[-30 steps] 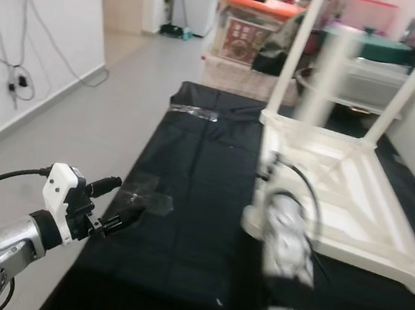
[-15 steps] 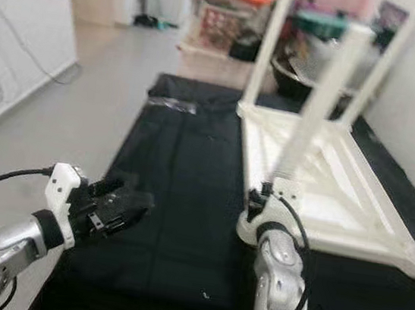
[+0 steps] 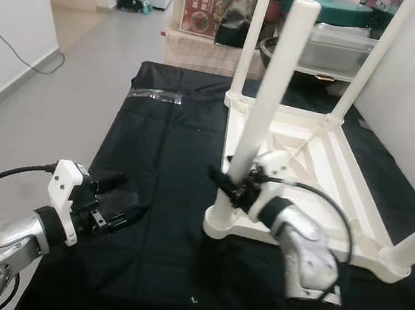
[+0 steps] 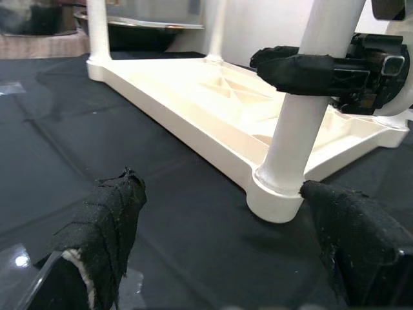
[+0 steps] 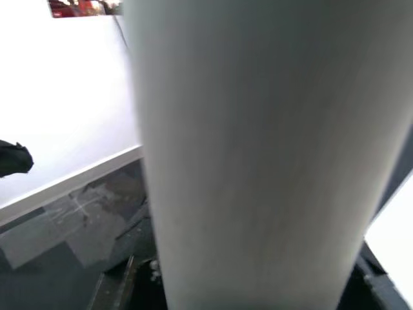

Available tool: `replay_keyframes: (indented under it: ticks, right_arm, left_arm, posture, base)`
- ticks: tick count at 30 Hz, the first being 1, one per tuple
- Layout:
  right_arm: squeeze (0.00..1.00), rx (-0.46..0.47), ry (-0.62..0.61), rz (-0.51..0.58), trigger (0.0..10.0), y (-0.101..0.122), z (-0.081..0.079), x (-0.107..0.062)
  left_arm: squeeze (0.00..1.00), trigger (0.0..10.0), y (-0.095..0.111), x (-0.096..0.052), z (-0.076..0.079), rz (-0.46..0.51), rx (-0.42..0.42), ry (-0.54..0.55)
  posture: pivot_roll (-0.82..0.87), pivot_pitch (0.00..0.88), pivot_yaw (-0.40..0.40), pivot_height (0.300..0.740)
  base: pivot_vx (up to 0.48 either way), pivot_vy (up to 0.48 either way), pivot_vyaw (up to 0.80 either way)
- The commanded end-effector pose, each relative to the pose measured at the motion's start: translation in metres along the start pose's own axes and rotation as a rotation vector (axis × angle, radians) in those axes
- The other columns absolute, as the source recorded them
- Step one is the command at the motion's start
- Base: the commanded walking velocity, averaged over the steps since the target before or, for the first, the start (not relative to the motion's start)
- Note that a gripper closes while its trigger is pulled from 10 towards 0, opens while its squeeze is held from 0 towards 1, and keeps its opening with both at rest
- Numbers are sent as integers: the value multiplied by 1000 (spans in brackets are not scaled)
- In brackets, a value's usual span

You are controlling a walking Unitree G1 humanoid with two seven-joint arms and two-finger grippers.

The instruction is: Building children table

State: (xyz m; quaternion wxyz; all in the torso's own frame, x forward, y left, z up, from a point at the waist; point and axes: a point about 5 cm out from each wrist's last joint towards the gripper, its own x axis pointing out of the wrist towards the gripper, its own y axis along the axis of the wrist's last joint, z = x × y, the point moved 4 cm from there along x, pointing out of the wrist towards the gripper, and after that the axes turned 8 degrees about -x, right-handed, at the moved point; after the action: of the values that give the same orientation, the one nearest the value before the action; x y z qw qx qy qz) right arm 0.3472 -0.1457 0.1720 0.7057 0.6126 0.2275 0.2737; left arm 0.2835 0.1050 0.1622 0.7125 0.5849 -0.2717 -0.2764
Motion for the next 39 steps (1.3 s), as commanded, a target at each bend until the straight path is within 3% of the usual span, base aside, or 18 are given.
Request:
replay_keyframes:
  ticks: [1, 2, 3, 4, 7, 10, 12, 13, 14, 15, 17, 18, 19, 27, 28, 31, 39]
  right_arm:
    - [0, -20, -67, -127, 0, -26, -2, 18]
    - [0, -59, -183, -205, 0, -37, 10, 21]
    - [0, -18, -403, -305, 0, -52, 34, 14]
    - [0, -18, -403, -305, 0, -52, 34, 14]
    - [0, 92, -746, -460, 0, -75, 61, -13]
    - [0, 151, -821, -474, 0, -80, 64, -24]
    - [0, 158, -684, -356, 0, -64, 37, -13]
    - [0, 158, -684, -356, 0, -64, 37, -13]
    - [0, 155, -641, -319, 1412, -59, 29, -9]
    - [0, 128, -542, -259, 10000, -45, 10, -2]
    - [0, 22, -455, -188, 10000, -28, -10, 5]
    - [0, 22, -455, -188, 10000, -28, -10, 5]
    - [1000, 13, -488, -148, 10000, -23, -11, 5]
    - [1000, 56, -523, -52, 10000, 0, -12, -3]
    - [1000, 33, -531, -19, 10000, 11, -18, -11]
    - [1000, -15, -551, -29, 10000, 14, -22, -23]
    - [1000, -45, -595, -114, 10000, -2, -35, -54]
  left_arm:
    - [0, 10000, -1, -2, -2, -6, 13, 14]
    - [0, 10000, 0, -4, -2, -7, 14, 17]
    - [0, 10000, -1, -5, -2, -9, 14, 18]
    - [0, 10000, -1, -5, -2, -9, 14, 18]
    - [0, 10000, -2, -6, -1, -12, 13, 20]
    - [0, 10000, -2, -7, -1, -12, 12, 20]
    - [0, 10000, -3, -7, -1, -14, 7, 20]
    - [0, 10000, -3, -7, -1, -14, 7, 20]
    - [0, 10000, -3, -7, -1, -15, 6, 21]
    - [0, 10000, -5, -6, 0, -19, 3, 12]
    - [0, 10000, -6, -2, 1, -22, -2, -1]
    - [0, 10000, -6, -2, 1, -22, -2, -1]
    - [0, 10000, -5, 0, 2, -20, -2, -6]
    - [0, 10000, -6, -4, 0, -18, 1, 12]
    - [0, 10000, -7, -7, -3, -6, -6, 60]
    - [0, 10000, -4, -9, -11, 25, -8, 158]
    - [0, 10000, -10, -22, -25, 13, -6, 402]
  posture:
    - [87, 0, -110, 740]
    - [89, 0, -109, 740]
    - [87, 0, -110, 740]
    - [87, 0, -110, 740]
    - [88, 0, -111, 740]
    - [88, 0, -111, 740]
    - [74, 0, -98, 740]
    - [74, 0, -98, 740]
    - [74, 0, -98, 740]
    - [59, 0, -88, 740]
    - [44, 0, -76, 740]
    - [44, 0, -76, 740]
    - [43, 0, -75, 740]
    - [40, 0, -79, 740]
    - [39, 0, -79, 740]
    - [28, 0, -71, 740]
    - [18, 0, -51, 740]
  base:
    - [0, 0, 0]
    - [0, 0, 0]
    - [0, 0, 0]
    - [0, 0, 0]
    - [0, 0, 0]
    - [0, 0, 0]
    - [0, 0, 0]
    - [0, 0, 0]
    - [0, 0, 0]
    - [0, 0, 0]
    - [0, 0, 0]
    - [0, 0, 0]
    - [0, 0, 0]
    - [0, 0, 0]
    - [0, 0, 0]
    - [0, 0, 0]
    - [0, 0, 0]
